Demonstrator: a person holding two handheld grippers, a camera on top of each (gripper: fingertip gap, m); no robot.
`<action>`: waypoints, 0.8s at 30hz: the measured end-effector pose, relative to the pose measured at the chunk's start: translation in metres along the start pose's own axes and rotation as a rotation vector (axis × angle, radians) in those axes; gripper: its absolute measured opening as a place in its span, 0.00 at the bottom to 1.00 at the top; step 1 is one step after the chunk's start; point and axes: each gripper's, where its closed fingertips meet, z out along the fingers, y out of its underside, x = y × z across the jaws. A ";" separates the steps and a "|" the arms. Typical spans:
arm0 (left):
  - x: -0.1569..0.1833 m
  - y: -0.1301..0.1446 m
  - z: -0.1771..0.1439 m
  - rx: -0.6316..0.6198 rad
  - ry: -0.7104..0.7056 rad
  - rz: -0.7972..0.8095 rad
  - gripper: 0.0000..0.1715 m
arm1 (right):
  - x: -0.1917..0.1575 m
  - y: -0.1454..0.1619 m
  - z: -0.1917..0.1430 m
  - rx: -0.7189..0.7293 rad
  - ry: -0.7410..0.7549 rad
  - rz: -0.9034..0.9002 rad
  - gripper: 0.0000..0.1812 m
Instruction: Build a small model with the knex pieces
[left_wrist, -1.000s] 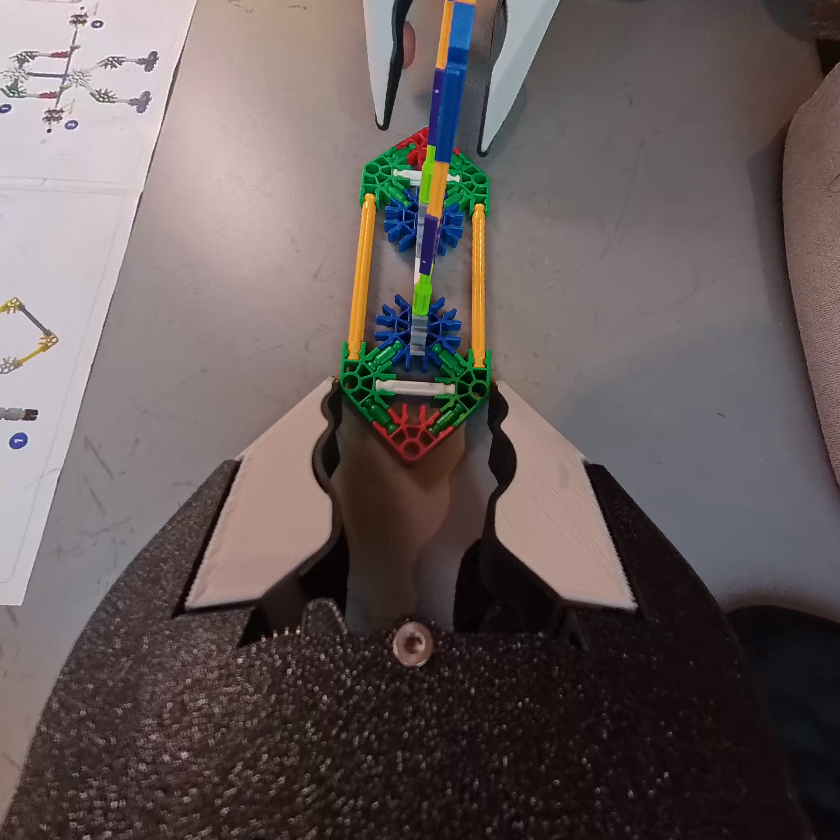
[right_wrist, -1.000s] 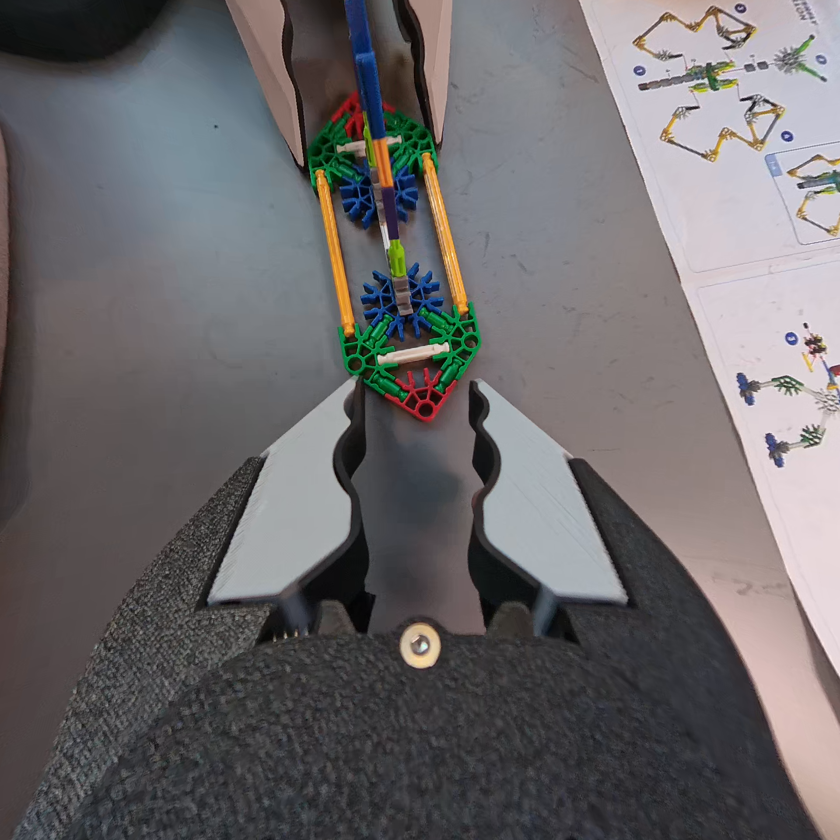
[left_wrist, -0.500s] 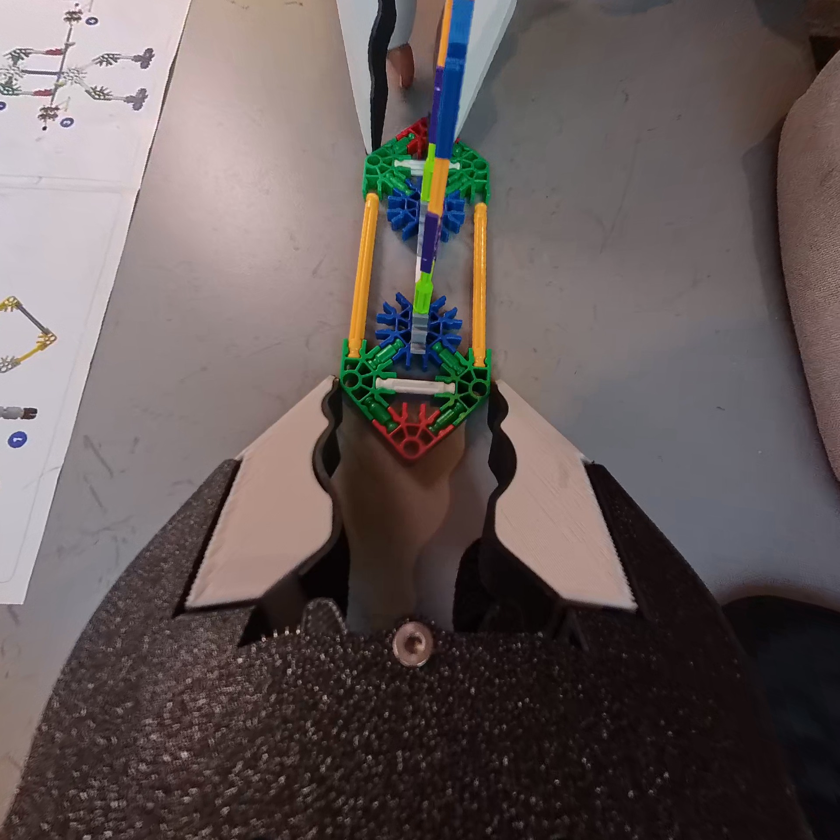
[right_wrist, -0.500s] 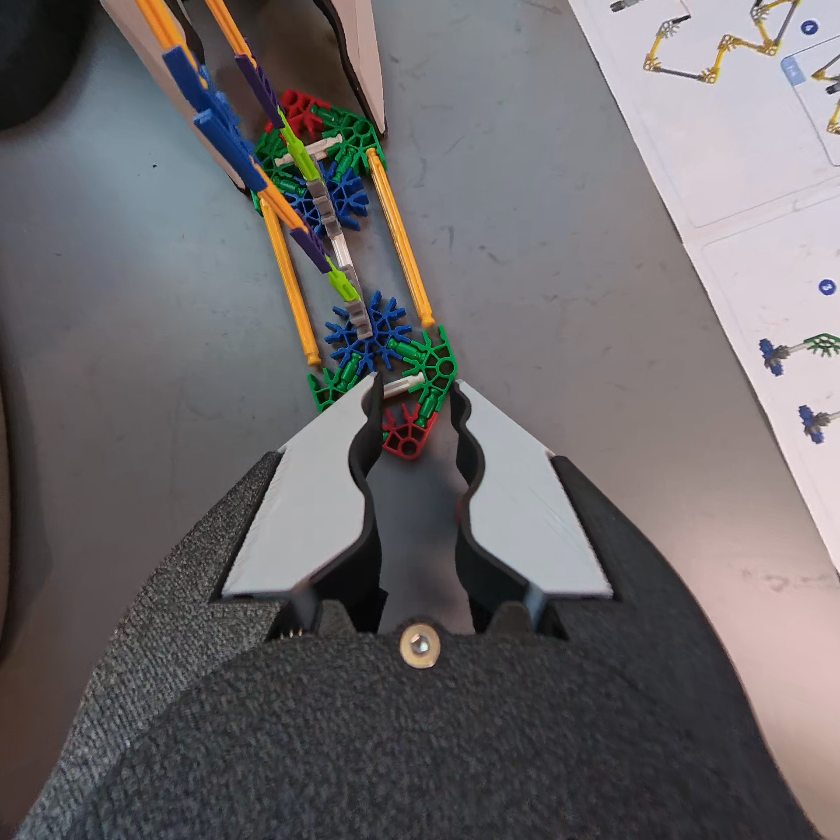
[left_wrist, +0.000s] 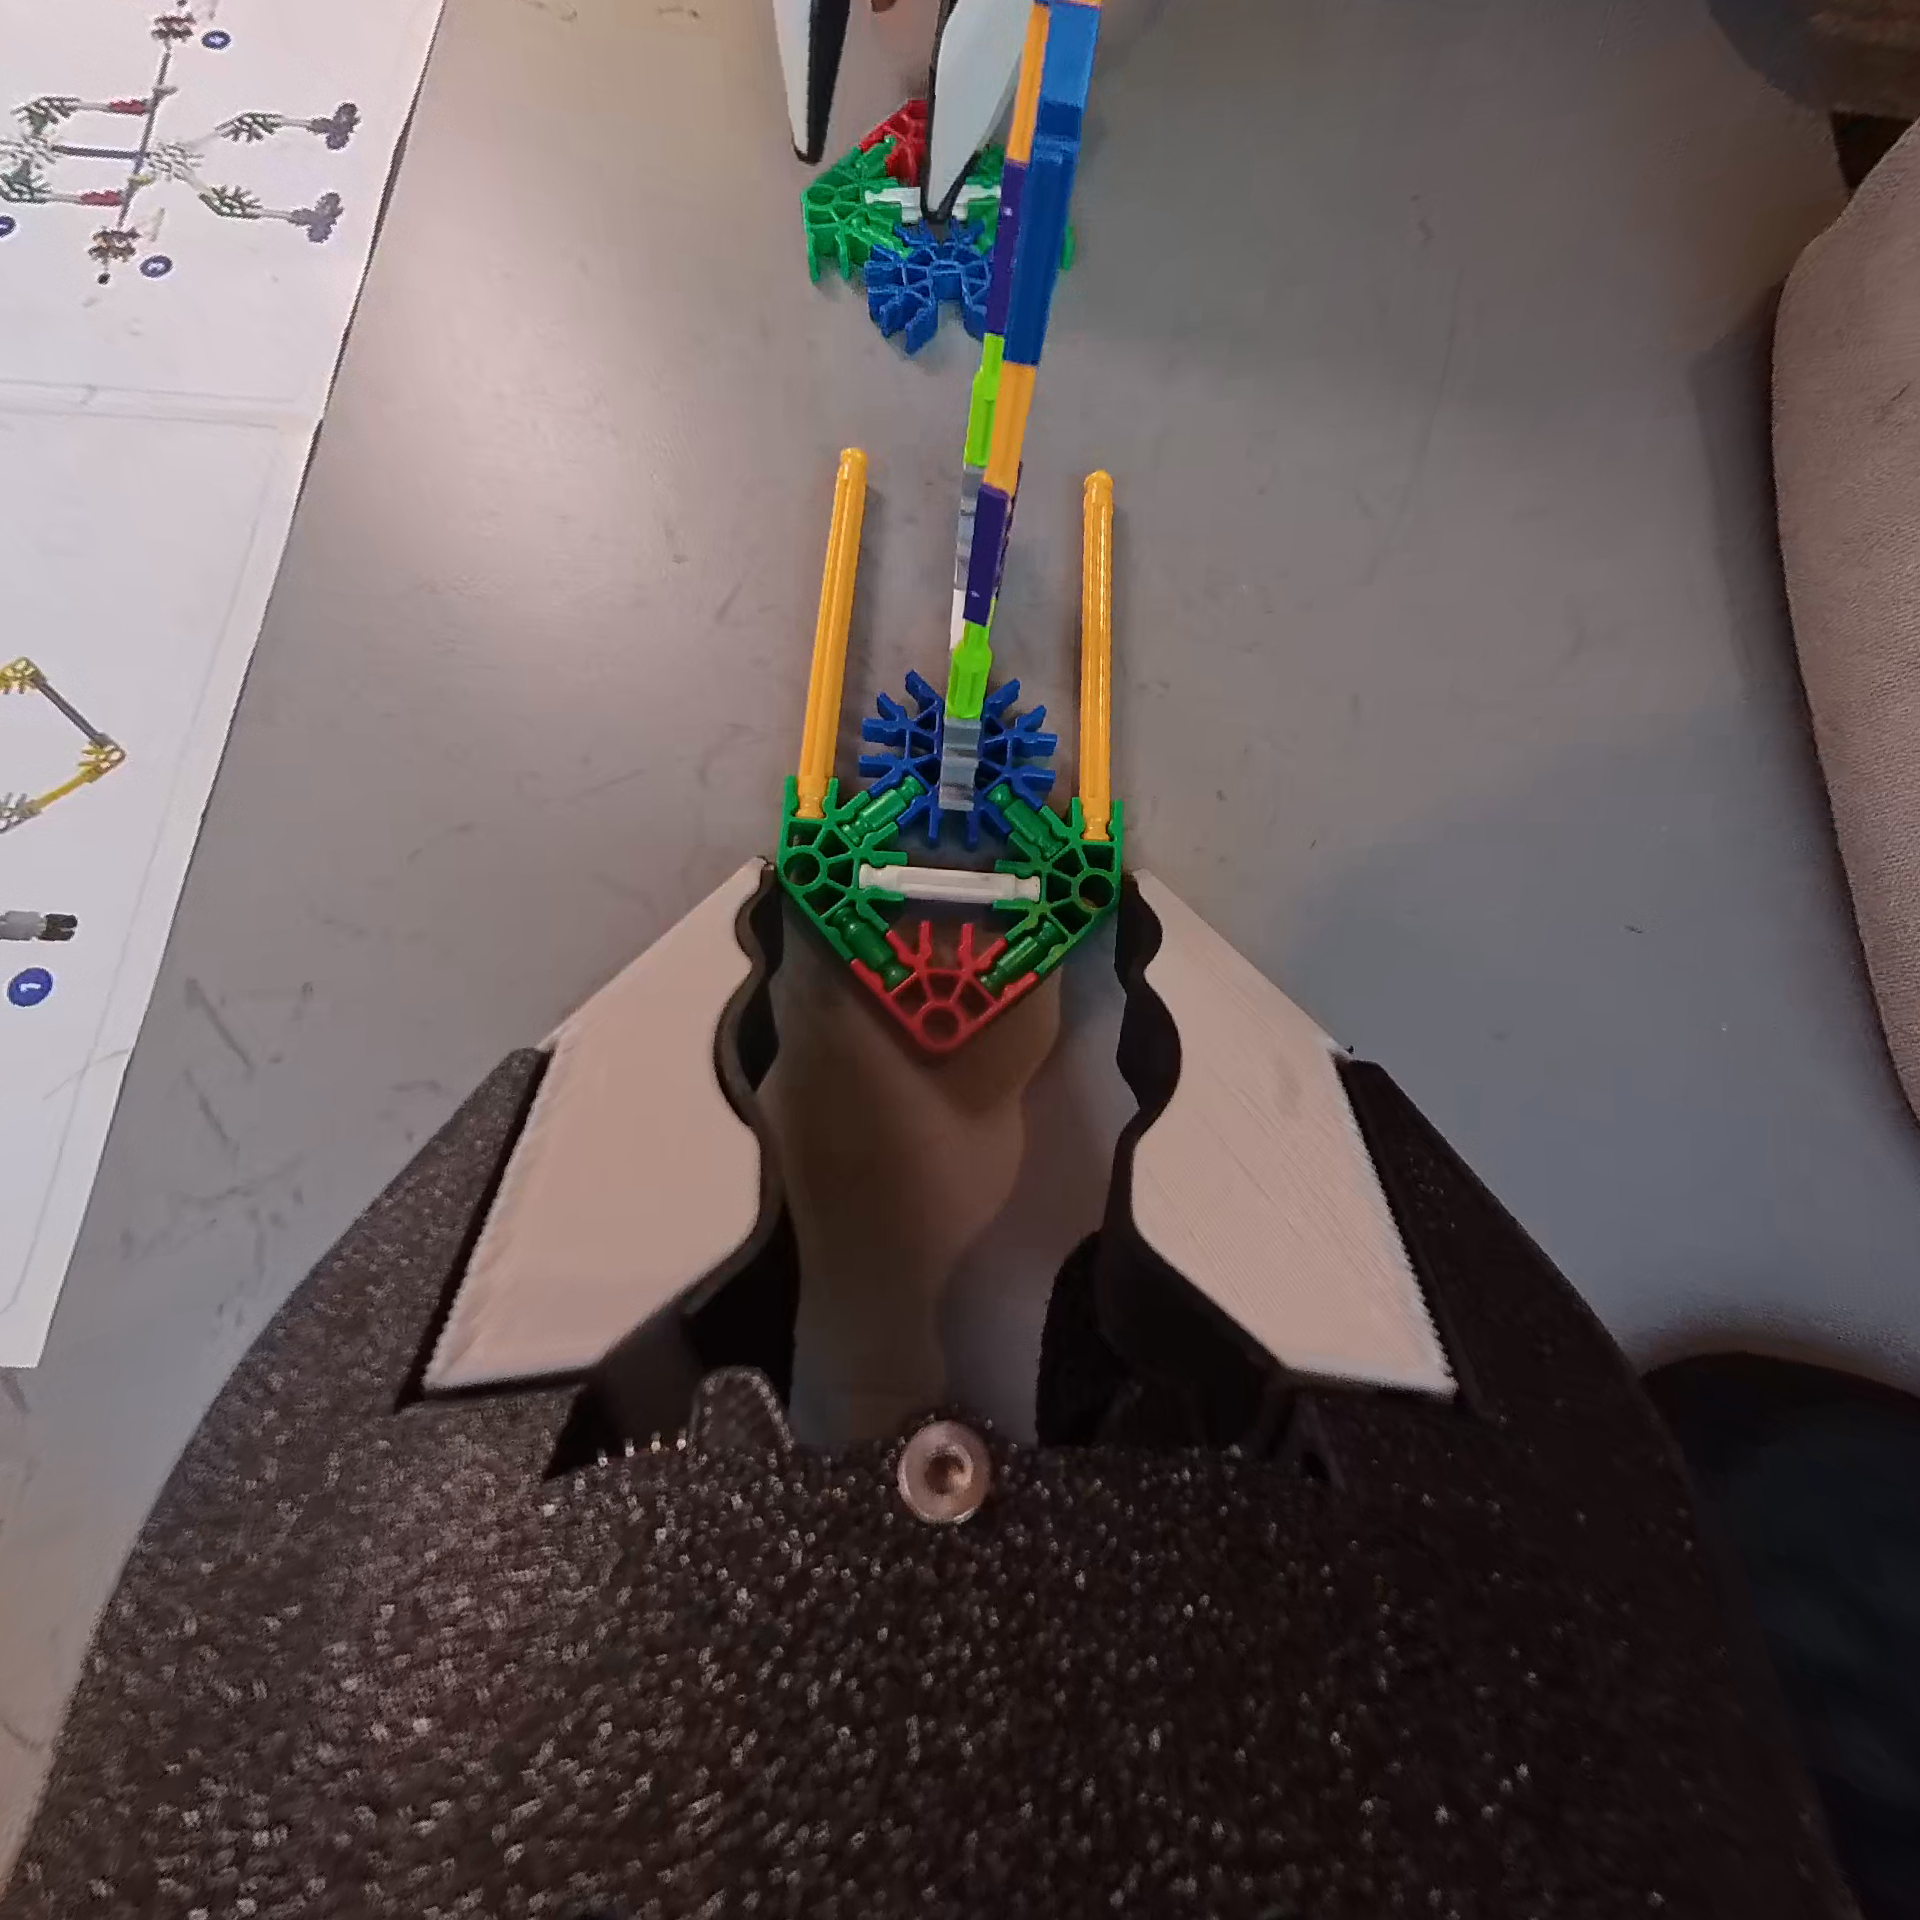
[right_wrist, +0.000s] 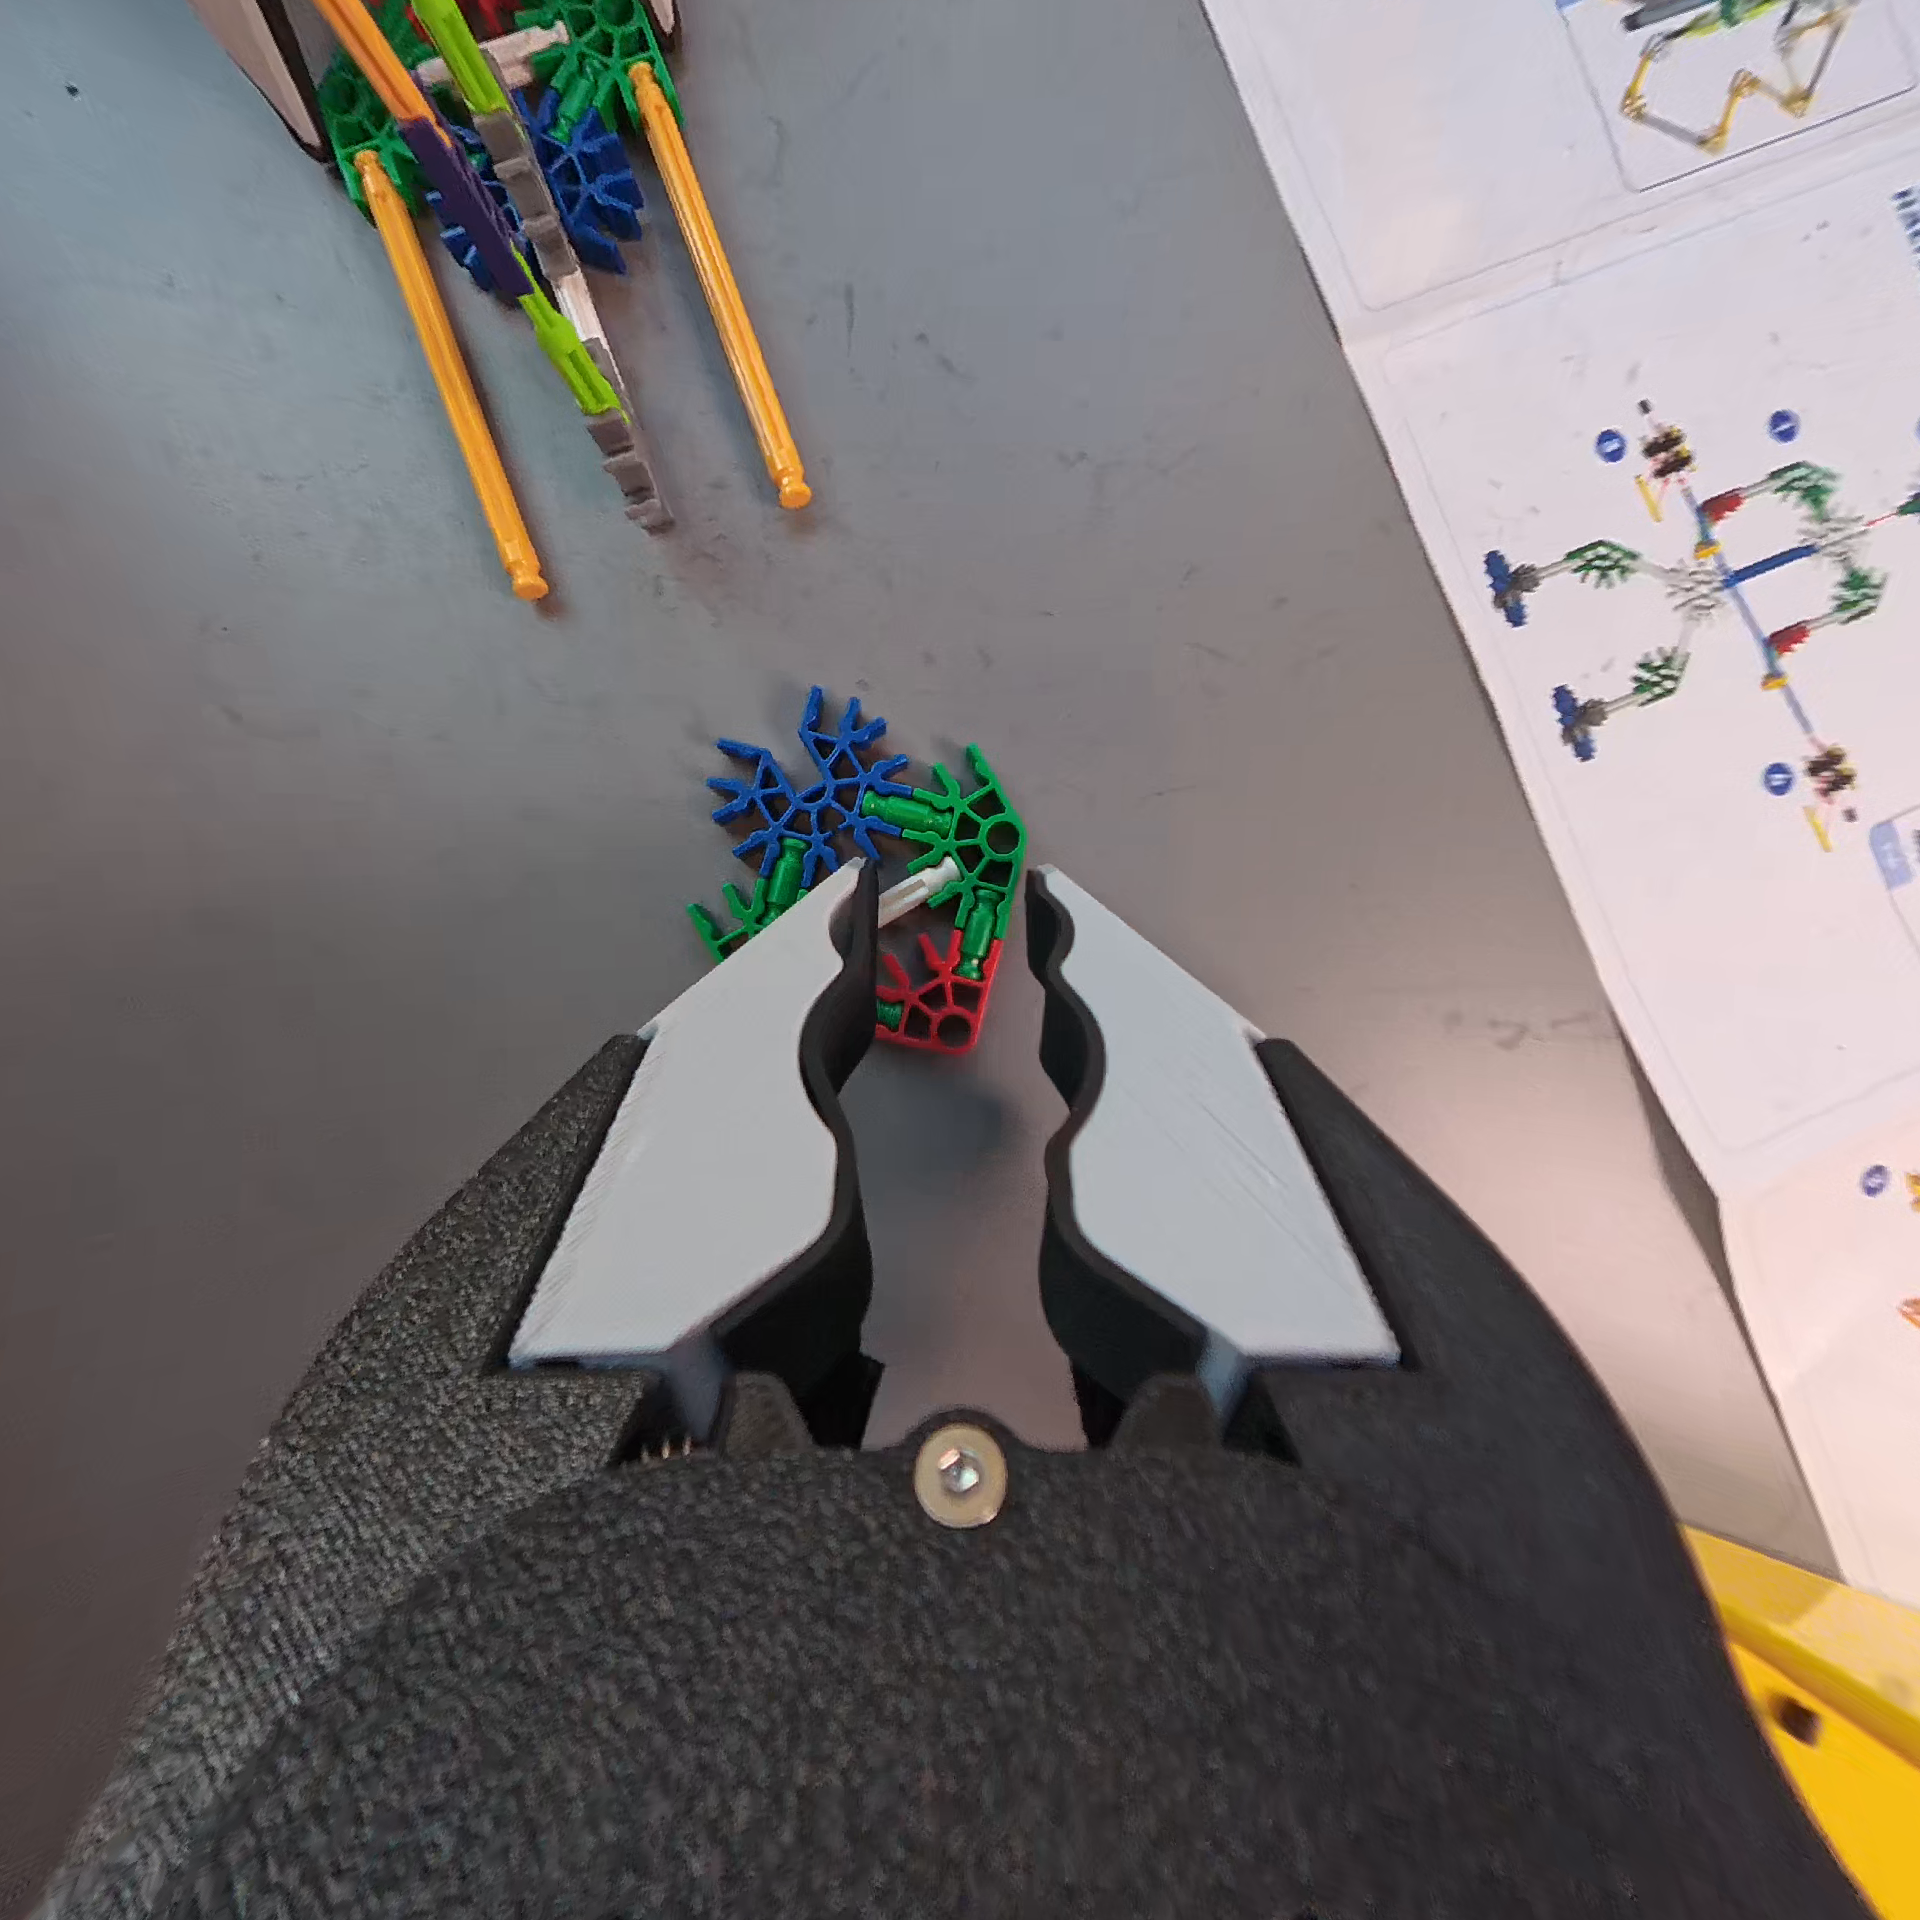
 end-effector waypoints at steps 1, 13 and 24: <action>0.000 0.000 0.000 0.000 -0.002 0.000 0.38 | 0.003 -0.003 -0.002 0.022 0.030 -0.021 0.16; 0.000 -0.002 -0.004 0.007 -0.020 0.007 0.38 | -0.090 -0.064 0.007 0.225 -0.122 -0.299 0.11; 0.004 -0.003 0.002 -0.034 -0.017 0.007 0.38 | -0.091 -0.061 0.042 0.110 -0.127 -0.219 0.02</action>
